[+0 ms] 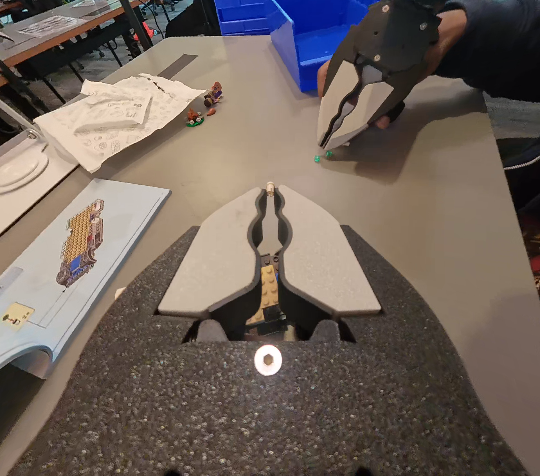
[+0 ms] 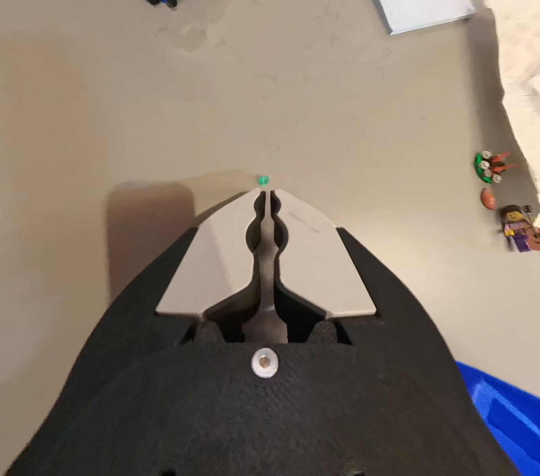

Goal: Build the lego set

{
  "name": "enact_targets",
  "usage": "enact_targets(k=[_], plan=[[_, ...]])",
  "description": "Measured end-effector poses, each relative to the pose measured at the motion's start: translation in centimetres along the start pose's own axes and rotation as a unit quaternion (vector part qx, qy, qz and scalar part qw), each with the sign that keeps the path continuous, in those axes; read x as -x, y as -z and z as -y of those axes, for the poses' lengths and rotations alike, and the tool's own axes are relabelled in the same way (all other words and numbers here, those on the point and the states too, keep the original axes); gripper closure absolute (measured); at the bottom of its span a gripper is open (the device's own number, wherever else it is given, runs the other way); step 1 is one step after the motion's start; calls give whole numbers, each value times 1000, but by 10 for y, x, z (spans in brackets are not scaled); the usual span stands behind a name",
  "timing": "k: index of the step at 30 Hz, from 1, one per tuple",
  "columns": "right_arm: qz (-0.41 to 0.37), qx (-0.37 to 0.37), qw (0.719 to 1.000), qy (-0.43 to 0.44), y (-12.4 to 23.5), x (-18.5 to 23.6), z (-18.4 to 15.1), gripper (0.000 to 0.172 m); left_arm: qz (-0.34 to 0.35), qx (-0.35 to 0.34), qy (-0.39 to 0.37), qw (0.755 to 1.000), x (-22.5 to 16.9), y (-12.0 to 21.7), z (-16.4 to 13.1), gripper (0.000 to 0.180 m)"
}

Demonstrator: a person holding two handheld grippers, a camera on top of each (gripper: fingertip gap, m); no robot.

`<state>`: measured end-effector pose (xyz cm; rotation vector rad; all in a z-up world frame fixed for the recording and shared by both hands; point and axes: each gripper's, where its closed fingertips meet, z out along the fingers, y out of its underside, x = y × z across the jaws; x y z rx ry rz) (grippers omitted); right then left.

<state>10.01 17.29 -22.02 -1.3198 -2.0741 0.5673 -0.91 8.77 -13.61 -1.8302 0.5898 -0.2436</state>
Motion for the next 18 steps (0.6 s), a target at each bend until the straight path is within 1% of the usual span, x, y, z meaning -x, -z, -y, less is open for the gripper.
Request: enact_targets(k=[5,9,18], plan=[[32,15,999,-1,-9,0,0,167,-3,-3,-25,1000,-1,-1,-4,176],[41,22,999,1,-13,-1,-1,168,-7,-6,-19,1000,1,-1,-8,176],[57,10,998,6,-24,5,13,169,-15,-4,-13,1000,-1,0,-12,176]])
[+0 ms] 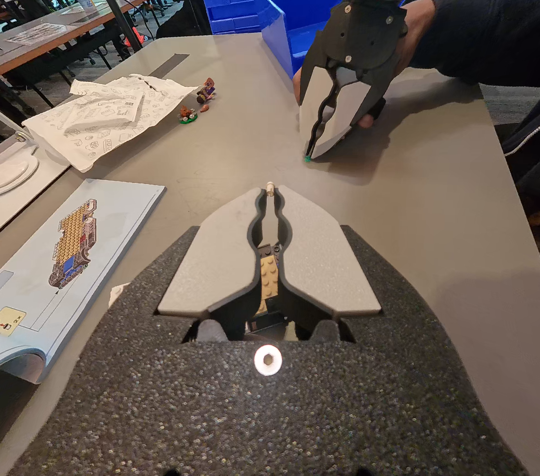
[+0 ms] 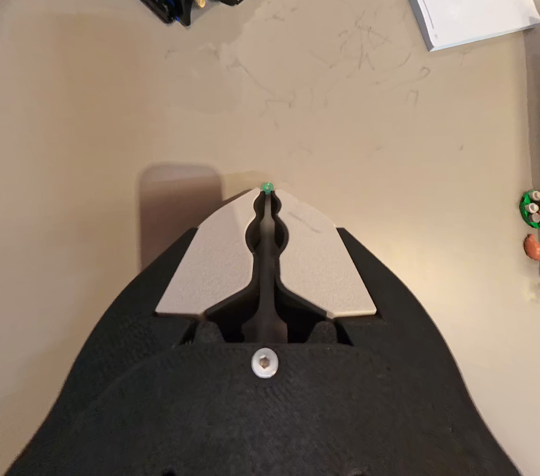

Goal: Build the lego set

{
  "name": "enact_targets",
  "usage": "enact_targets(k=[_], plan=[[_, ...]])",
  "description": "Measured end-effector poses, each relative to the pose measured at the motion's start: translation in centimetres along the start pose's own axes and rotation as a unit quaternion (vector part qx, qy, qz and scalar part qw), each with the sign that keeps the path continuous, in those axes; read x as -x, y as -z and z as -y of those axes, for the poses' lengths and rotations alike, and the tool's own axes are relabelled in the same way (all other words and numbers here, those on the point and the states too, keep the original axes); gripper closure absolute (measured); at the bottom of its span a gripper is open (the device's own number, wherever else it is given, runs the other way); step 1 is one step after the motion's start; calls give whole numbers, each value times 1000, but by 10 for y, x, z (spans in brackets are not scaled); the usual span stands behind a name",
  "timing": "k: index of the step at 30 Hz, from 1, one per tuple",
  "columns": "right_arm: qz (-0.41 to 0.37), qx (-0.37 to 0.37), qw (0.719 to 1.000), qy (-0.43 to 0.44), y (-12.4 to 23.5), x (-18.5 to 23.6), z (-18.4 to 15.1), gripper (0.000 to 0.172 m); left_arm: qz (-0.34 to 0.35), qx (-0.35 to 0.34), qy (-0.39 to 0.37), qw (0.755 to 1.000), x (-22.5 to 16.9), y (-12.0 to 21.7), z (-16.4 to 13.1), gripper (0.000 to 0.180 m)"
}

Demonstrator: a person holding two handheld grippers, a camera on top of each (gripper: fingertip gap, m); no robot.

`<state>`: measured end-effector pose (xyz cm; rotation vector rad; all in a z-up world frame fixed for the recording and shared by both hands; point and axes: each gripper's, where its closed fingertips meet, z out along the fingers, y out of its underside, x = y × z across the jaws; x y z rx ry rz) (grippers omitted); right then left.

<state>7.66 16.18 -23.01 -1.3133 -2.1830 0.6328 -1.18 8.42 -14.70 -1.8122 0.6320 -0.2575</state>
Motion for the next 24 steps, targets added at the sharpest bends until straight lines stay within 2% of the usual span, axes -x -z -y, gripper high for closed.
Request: enact_targets(k=[13,19,24], plan=[[-4,-20,1000,11,-9,2,23,168,1,-5,-1,1000,-4,3,1,176],[11,3,1000,-1,-12,4,16,164,2,-4,-1,1000,-4,5,1,176],[-7,-5,1000,16,-11,0,22,172,5,-5,-1,1000,-4,6,0,176]])
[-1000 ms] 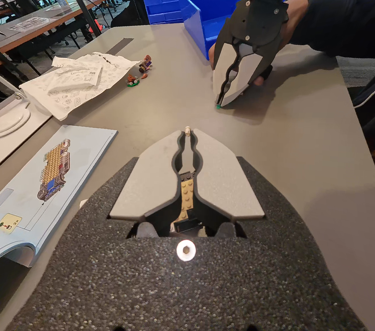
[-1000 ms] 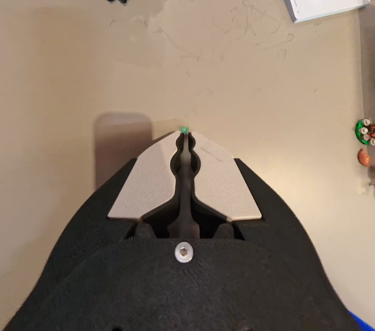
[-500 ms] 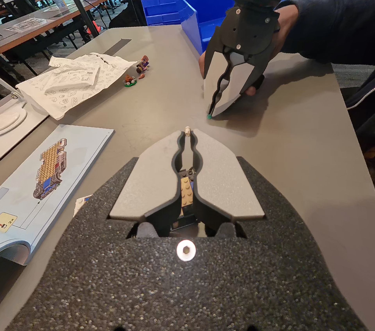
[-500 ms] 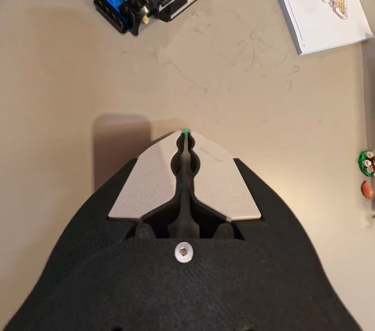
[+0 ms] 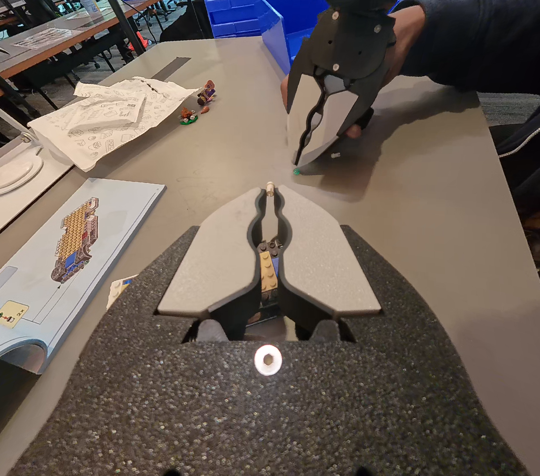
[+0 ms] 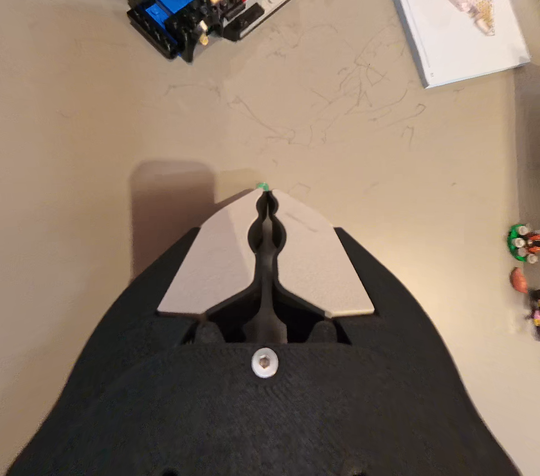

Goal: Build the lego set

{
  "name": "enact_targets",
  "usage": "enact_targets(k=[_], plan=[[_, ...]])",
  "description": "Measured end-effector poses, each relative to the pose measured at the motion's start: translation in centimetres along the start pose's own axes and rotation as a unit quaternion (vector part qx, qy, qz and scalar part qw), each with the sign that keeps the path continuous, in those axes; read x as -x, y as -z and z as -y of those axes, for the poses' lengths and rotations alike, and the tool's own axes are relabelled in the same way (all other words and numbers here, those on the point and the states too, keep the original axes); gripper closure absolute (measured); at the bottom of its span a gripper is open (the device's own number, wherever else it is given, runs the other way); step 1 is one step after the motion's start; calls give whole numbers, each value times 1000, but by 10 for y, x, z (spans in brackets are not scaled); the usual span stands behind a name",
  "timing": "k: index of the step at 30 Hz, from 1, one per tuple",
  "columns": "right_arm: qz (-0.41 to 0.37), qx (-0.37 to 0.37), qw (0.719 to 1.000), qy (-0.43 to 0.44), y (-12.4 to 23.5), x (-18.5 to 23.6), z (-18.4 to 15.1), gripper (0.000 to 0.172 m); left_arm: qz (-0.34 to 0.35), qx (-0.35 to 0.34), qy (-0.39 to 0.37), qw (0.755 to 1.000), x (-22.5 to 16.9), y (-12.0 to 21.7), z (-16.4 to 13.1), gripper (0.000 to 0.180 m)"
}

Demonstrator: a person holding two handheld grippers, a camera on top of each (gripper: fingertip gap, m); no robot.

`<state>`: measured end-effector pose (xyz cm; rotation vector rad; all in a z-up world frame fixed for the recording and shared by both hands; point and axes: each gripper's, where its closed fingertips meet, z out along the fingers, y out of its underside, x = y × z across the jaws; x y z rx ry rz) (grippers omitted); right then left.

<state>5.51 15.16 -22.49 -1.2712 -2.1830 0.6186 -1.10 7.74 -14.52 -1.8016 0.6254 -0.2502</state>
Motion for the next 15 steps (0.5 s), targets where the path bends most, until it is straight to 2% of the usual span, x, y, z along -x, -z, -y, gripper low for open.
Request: enact_targets(k=[7,11,15], plan=[[24,0,1000,-8,-2,4,0,160,0,2,3,1000,1,-1,-1,176],[34,-5,999,-6,-7,3,2,163,-2,4,5,1000,2,-2,-2,176],[10,-10,1000,24,-8,-7,8,165,-2,3,7,1000,5,-1,-2,176]])
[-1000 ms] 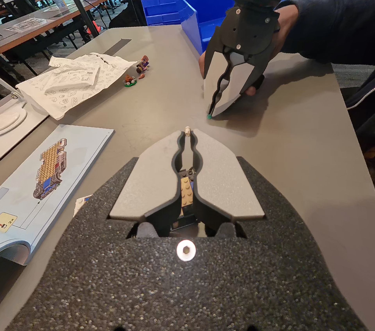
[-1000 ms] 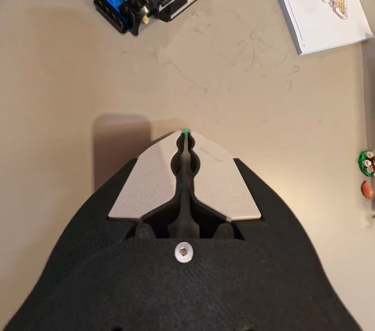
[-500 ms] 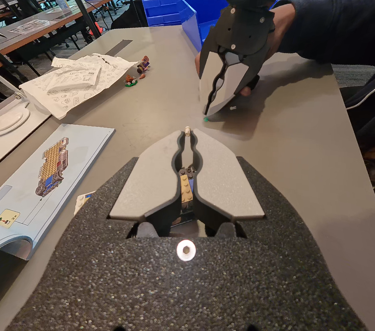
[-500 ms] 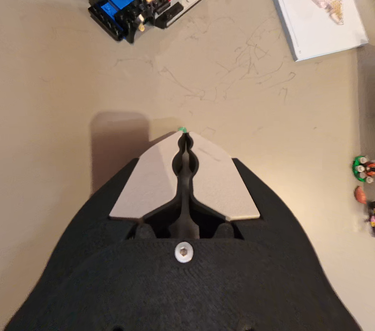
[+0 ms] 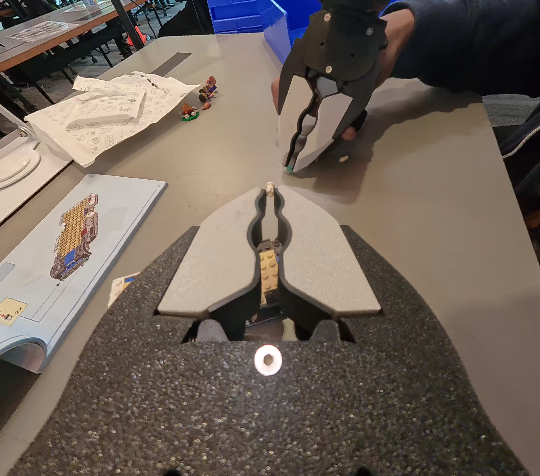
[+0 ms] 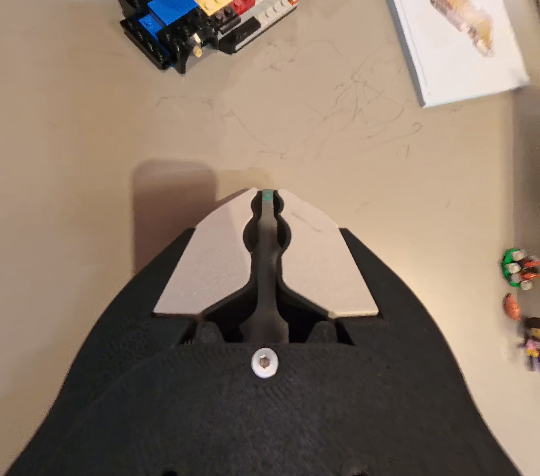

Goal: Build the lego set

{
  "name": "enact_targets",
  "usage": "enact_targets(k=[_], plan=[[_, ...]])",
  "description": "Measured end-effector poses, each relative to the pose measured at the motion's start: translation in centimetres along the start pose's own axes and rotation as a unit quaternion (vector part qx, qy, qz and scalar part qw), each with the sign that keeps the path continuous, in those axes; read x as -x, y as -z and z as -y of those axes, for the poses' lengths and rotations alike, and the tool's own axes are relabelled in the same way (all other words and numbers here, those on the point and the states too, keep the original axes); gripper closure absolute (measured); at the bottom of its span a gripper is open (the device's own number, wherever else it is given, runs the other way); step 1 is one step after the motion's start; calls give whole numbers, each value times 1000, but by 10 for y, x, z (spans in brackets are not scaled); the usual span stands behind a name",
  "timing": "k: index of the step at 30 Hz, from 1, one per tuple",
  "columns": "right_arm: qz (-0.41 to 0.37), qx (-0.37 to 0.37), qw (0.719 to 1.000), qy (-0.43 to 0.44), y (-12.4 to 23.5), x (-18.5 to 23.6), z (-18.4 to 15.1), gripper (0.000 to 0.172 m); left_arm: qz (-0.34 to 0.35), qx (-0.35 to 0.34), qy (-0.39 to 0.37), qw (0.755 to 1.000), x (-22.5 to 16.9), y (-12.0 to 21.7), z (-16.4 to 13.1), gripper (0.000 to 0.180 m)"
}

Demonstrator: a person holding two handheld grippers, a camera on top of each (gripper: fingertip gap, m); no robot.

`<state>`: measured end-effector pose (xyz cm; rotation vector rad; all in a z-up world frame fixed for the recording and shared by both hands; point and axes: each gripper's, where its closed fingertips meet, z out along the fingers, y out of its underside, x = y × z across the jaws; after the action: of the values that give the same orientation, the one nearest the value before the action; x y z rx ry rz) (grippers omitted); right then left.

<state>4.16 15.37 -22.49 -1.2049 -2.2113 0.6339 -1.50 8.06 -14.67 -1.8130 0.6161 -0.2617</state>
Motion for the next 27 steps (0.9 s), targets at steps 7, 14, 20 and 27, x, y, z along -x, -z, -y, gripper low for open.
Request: enact_targets(k=[7,14,20,27], plan=[[-20,-87,990,107,27,-9,45,159,-1,20,-41,999,24,-7,14,176],[-18,-132,989,63,31,-27,33,155,25,-2,-11,1000,50,-12,9,176],[-30,-104,994,22,13,-45,11,158,49,-11,-15,999,58,-3,8,176],[-9,-100,995,-8,-1,-48,11,159,40,-11,6,999,57,0,1,176]])
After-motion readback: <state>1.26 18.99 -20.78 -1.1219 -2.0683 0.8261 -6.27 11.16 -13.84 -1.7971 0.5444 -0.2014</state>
